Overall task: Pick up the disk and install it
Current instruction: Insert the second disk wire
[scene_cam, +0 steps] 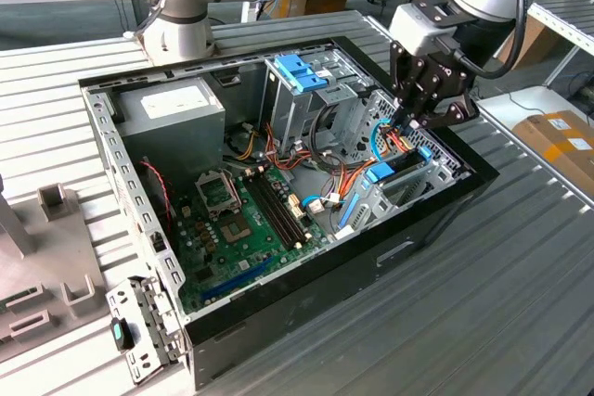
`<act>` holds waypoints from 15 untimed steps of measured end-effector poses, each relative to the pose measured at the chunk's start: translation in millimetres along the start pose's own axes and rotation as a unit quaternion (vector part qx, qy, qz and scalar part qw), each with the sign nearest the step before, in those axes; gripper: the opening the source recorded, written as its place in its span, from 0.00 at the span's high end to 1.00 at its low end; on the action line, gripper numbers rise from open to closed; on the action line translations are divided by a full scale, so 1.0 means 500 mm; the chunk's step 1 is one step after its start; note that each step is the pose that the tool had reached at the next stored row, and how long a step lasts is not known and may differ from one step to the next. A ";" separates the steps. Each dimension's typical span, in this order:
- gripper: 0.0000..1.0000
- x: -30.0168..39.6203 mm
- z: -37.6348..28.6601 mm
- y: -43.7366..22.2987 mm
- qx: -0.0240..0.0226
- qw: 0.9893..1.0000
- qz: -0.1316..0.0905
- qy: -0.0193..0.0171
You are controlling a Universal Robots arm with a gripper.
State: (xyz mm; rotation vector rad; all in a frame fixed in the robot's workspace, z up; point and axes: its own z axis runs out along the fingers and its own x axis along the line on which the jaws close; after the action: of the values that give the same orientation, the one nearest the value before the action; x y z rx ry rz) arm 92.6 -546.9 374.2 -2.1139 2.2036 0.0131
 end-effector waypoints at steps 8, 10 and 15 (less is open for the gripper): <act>0.76 -0.001 -0.009 -0.001 0.000 1.000 0.000 0.001; 0.76 -0.001 -0.010 0.000 0.000 1.000 0.000 0.000; 0.76 0.000 -0.011 0.006 0.000 1.000 0.000 0.001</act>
State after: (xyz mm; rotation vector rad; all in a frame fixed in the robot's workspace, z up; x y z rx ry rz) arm 89.3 -547.2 379.5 -2.1145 2.2041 0.0118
